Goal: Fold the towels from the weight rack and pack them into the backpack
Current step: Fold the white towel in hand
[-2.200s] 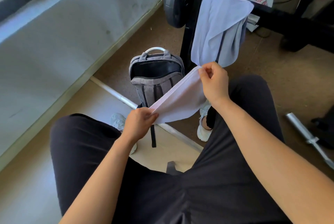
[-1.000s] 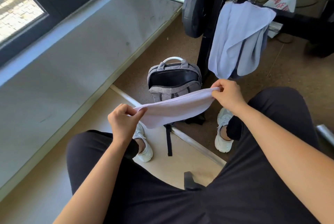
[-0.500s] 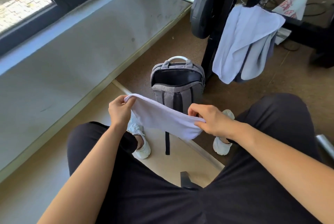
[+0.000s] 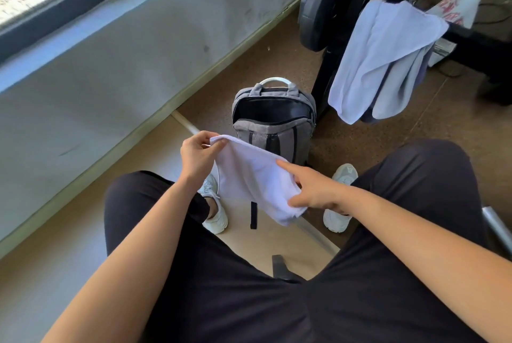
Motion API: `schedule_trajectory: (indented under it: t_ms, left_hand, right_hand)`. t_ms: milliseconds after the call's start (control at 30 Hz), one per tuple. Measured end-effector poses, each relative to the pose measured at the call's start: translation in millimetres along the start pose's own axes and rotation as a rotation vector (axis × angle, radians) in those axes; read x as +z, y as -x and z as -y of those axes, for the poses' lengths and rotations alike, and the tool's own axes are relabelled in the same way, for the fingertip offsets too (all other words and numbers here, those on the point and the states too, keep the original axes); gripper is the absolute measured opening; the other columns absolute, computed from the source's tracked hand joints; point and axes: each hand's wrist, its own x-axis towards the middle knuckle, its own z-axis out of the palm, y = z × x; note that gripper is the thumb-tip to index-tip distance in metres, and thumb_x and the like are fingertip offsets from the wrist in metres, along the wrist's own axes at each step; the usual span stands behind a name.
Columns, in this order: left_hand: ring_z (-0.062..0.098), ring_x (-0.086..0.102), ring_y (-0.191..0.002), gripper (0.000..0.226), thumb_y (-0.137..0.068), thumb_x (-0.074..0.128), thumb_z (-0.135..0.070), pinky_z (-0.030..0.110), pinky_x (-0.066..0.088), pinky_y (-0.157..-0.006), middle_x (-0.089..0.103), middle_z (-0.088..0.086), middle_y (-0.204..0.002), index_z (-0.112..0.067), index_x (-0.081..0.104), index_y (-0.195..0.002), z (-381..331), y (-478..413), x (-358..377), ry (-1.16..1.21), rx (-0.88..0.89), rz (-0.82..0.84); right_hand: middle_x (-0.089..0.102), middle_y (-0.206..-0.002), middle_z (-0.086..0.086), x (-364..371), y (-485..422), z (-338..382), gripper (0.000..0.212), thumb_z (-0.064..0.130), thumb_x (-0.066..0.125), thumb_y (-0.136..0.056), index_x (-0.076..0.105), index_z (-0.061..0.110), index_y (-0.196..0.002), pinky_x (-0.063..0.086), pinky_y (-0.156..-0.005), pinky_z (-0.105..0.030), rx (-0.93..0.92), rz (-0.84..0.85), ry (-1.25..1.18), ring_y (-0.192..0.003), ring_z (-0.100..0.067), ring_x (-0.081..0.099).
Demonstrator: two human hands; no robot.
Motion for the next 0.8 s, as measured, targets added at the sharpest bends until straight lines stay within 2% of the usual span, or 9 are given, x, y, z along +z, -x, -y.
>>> schedule_trajectory:
  t_ms: [100,167,300,400,467,567,633,733,800]
  left_hand:
    - [0.012,0.053,-0.063,0.015,-0.082,0.083,-0.018,0.028,0.045,-0.063,0.065,0.0,-0.073,-0.025,0.071,-0.077,-2,5,3,0.021,0.039,0.073]
    - [0.014,0.054,-0.064,0.014,-0.082,0.084,-0.018,0.03,0.045,-0.063,0.066,0.001,-0.072,-0.022,0.071,-0.078,-8,13,10,0.026,0.055,0.145]
    - [0.004,0.054,-0.061,0.012,-0.087,0.08,-0.011,0.018,0.043,-0.058,0.065,-0.007,-0.067,-0.013,0.071,-0.08,-25,38,29,0.039,0.11,0.292]
    - [0.002,0.054,-0.06,0.013,-0.091,0.077,-0.014,0.019,0.043,-0.057,0.065,-0.007,-0.069,-0.01,0.069,-0.082,-32,52,48,0.051,0.142,0.359]
    - [0.0,0.056,-0.063,0.013,-0.093,0.075,-0.015,0.018,0.044,-0.06,0.066,-0.008,-0.071,-0.011,0.068,-0.083,-36,58,58,0.038,0.168,0.394]
    - [0.011,0.069,-0.08,0.007,-0.095,0.072,-0.02,0.03,0.055,-0.073,0.075,-0.001,-0.086,-0.014,0.072,-0.091,-37,63,68,0.028,0.197,0.486]
    - [0.014,0.073,-0.092,0.009,-0.098,0.069,-0.021,0.03,0.058,-0.085,0.077,-0.002,-0.097,-0.016,0.076,-0.1,-39,66,69,0.021,0.207,0.541]
    - [0.014,0.074,-0.1,0.017,-0.096,0.072,-0.024,0.03,0.058,-0.092,0.078,-0.002,-0.105,-0.014,0.078,-0.109,-44,66,67,0.036,0.175,0.58]
    - [0.012,0.072,-0.104,0.028,-0.087,0.082,-0.029,0.03,0.058,-0.096,0.076,-0.004,-0.11,-0.015,0.077,-0.111,-45,66,66,0.01,0.19,0.578]
  right_hand:
    - [0.045,-0.134,-0.017,-3,-3,-1,0.103,-0.003,0.069,-0.088,0.005,0.033,-0.16,0.055,-0.062,-0.026,0.079,0.001,-0.396,-0.091,-0.03,0.061]
    - [0.039,-0.148,-0.02,-1,-10,-2,0.104,-0.002,0.072,-0.088,0.004,0.028,-0.161,0.056,-0.062,-0.025,0.107,-0.003,-0.578,-0.093,-0.025,0.059]
    - [0.038,-0.152,-0.024,0,-22,-5,0.095,-0.002,0.076,-0.083,0.021,0.015,-0.158,0.062,-0.07,-0.036,0.147,-0.077,-0.83,-0.117,-0.041,0.06]
    - [0.052,-0.137,-0.025,-1,-20,3,0.068,-0.008,0.068,-0.089,0.035,0.008,-0.146,0.061,-0.07,-0.034,0.143,-0.108,-0.908,-0.11,-0.039,0.067]
    - [0.056,-0.133,-0.023,-5,-17,7,0.062,-0.009,0.063,-0.091,0.037,0.009,-0.144,0.061,-0.069,-0.031,0.148,-0.115,-0.94,-0.102,-0.034,0.071]
    - [0.058,-0.131,-0.022,-9,-14,10,0.054,-0.008,0.058,-0.094,0.039,0.007,-0.143,0.06,-0.069,-0.029,0.154,-0.13,-1.01,-0.101,-0.03,0.072]
    - [0.058,-0.131,-0.026,-12,-11,11,0.049,-0.008,0.054,-0.096,0.04,0.002,-0.141,0.061,-0.07,-0.031,0.131,-0.114,-1.064,-0.102,-0.032,0.073]
    - [0.06,-0.131,-0.03,-16,-4,16,0.043,-0.012,0.04,-0.092,0.046,-0.008,-0.134,0.06,-0.09,-0.043,0.073,-0.006,-1.125,-0.112,-0.037,0.068]
    - [0.06,-0.132,-0.027,-19,0,17,0.043,-0.014,0.034,-0.089,0.051,-0.006,-0.128,0.055,-0.099,-0.045,0.061,0.021,-1.106,-0.117,-0.037,0.066]
